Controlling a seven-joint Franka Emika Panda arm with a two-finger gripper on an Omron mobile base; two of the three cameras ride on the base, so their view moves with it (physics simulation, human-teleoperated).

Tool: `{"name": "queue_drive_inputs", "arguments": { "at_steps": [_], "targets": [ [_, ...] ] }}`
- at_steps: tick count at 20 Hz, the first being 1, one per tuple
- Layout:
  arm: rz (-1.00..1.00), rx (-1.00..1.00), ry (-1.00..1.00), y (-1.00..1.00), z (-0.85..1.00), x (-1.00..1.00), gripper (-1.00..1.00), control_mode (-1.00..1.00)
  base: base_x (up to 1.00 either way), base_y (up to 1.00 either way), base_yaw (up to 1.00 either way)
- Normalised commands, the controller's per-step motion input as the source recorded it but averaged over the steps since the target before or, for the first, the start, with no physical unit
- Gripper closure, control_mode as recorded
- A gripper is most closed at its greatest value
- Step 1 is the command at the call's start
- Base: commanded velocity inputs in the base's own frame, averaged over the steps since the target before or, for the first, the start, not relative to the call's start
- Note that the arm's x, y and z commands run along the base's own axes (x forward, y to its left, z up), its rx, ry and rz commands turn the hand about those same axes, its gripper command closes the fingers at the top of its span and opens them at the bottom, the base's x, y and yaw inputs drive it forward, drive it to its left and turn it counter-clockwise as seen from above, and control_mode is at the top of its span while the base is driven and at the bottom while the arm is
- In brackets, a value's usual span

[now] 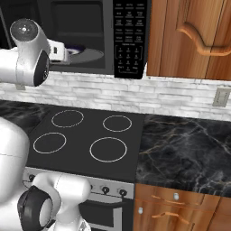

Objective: Retrieve the reheated potato from the microwave, then place the potato, cheese, and condiment on the cutting board.

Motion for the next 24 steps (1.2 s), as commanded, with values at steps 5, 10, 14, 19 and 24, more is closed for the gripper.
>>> {"name": "queue_drive_inputs", "arguments": {
  "at_steps": [5,10,14,19,24],
  "targets": [
    [-0.04,-0.02,0.33,-0.40,-0.31,-0.73,1.00,-1.00,0.00,0.00,0.00],
    [-0.07,-0.04,0.45,-0.25,-0.62,-0.48,1.00,-1.00,0.00,0.00,0.00],
    [-0.10,-0.03,0.22,-0.07,-0.77,-0.13,1.00,-1.00,0.00,0.00,0.00],
    [-0.02,0.02,0.01,-0.06,-0.46,-0.09,1.00,-1.00,0.00,0.00,0.00],
    [0.00,0.01,0.00,0.00,0.00,0.00,1.00,-1.00,0.00,0.00,0.00]
  ]
}}
